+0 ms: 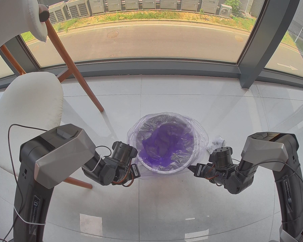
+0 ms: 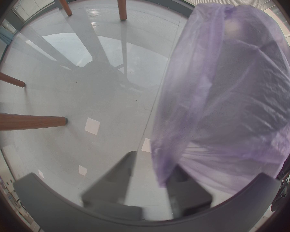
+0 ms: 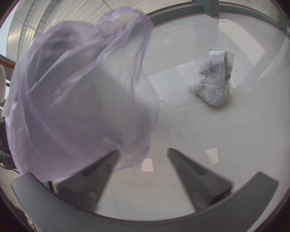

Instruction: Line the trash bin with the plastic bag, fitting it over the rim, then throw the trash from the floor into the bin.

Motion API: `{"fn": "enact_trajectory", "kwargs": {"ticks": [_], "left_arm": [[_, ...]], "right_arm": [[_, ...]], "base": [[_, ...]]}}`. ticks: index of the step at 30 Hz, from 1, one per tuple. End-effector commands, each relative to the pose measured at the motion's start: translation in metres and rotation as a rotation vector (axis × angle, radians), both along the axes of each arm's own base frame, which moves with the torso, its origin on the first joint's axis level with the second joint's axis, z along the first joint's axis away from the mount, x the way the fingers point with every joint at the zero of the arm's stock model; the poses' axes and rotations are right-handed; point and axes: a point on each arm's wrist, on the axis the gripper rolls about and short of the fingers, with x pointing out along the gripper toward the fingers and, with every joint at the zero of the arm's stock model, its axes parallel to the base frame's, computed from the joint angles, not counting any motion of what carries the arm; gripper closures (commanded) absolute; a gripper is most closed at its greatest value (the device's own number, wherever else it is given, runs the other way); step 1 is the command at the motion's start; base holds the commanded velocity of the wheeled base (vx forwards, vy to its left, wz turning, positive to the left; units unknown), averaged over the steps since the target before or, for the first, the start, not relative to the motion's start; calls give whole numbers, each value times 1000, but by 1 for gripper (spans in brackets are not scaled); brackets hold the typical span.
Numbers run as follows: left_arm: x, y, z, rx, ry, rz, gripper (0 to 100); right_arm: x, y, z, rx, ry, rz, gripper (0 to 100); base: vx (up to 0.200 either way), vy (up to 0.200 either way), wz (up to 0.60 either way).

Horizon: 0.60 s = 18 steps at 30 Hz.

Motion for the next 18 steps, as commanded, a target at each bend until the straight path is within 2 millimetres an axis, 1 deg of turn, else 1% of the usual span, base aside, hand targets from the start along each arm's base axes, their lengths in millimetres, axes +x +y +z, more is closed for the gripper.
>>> {"fn": "enact_trajectory", "kwargs": {"ticks": [1, 2, 3, 4, 6, 7, 10, 11, 12, 13, 15, 18], "left_arm": [[-13, 2, 18, -8, -6, -11, 0], [-13, 2, 19, -8, -6, -13, 0], [-21, 2, 24, -3, -5, -18, 0], [-27, 4, 28, 0, -1, -21, 0], [-29, 5, 29, 2, 1, -22, 0], [-47, 10, 46, 1, 2, -34, 0], [-70, 22, 68, -8, -5, -39, 0], [-70, 22, 68, -8, -5, -39, 0], [-88, 33, 82, -12, -7, -38, 0], [-99, 40, 90, -14, -12, -34, 0], [-116, 51, 106, -30, -38, -30, 0], [-138, 64, 140, -114, -153, -45, 0]], "right_arm": [[-20, -1, 18, -19, 5, 14, 0], [-21, -2, 19, -19, 5, 14, 0], [-33, -2, 25, -28, 21, 28, 0], [-42, -2, 29, -33, 31, 37, 0], [-44, -3, 29, -35, 36, 38, 0], [-63, -8, 39, -36, 34, 45, 0], [-83, -17, 51, -20, 5, 44, 0], [-83, -17, 51, -20, 5, 44, 0], [-92, -23, 59, -2, -27, 40, 0], [-96, -26, 65, 15, -55, 41, 0], [-100, -34, 76, 50, -111, 29, 0], [-106, -52, 88, 102, -186, -13, 0]], "base": [[0, 0, 0], [0, 0, 0], [0, 0, 0], [0, 0, 0], [0, 0, 0], [0, 0, 0], [0, 0, 0], [0, 0, 0], [0, 0, 0], [0, 0, 0], [0, 0, 0], [0, 0, 0]]}}
